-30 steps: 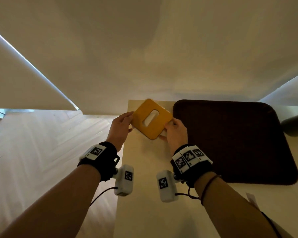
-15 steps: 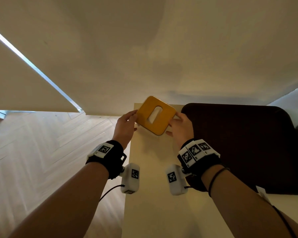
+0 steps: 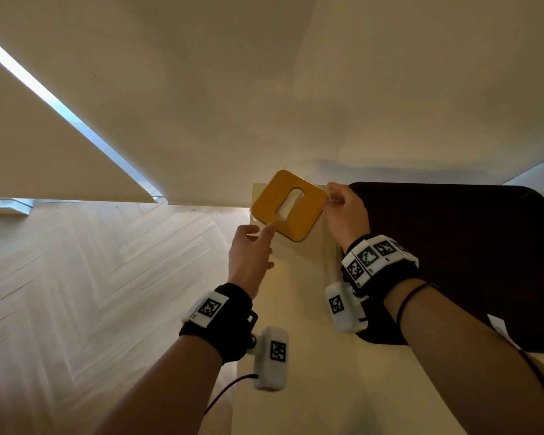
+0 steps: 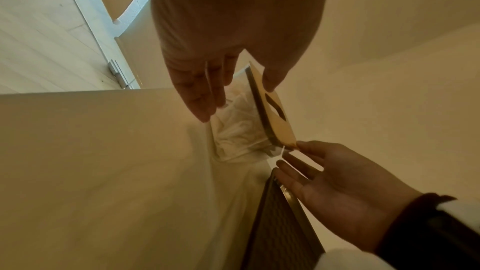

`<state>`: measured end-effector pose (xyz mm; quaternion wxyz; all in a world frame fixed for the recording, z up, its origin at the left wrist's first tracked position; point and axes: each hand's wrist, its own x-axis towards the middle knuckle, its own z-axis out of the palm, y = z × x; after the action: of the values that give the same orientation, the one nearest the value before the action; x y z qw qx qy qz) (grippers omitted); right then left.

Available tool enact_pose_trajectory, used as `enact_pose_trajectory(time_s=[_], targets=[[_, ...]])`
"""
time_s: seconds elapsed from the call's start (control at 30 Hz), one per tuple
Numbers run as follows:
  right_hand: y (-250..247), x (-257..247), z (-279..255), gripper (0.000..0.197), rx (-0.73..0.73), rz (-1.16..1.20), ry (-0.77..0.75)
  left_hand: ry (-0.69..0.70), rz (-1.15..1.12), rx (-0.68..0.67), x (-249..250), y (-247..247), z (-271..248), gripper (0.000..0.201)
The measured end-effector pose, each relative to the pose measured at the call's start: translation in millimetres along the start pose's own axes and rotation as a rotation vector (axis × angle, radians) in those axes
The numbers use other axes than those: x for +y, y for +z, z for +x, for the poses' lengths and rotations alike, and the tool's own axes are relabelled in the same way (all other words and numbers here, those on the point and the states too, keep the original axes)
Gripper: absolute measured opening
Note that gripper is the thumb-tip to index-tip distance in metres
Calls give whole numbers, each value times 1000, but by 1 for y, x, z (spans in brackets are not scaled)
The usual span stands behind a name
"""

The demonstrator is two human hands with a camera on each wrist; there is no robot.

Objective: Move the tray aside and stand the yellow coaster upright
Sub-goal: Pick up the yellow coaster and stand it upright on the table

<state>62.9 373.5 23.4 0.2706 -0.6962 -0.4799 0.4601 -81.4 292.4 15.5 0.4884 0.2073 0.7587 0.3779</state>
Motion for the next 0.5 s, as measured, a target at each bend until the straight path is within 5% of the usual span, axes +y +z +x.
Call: enact_pose_trajectory(time_s=[0.13, 0.33, 0.5], targets=[[1, 8, -5, 27, 102, 58, 66, 120, 23, 48, 1, -10, 11, 56], [14, 0, -5, 31, 76, 122, 67, 176, 65, 22, 5, -18, 24, 6], [20, -6, -4, 39, -3, 148, 19, 220, 132, 41, 6, -24, 29, 18]])
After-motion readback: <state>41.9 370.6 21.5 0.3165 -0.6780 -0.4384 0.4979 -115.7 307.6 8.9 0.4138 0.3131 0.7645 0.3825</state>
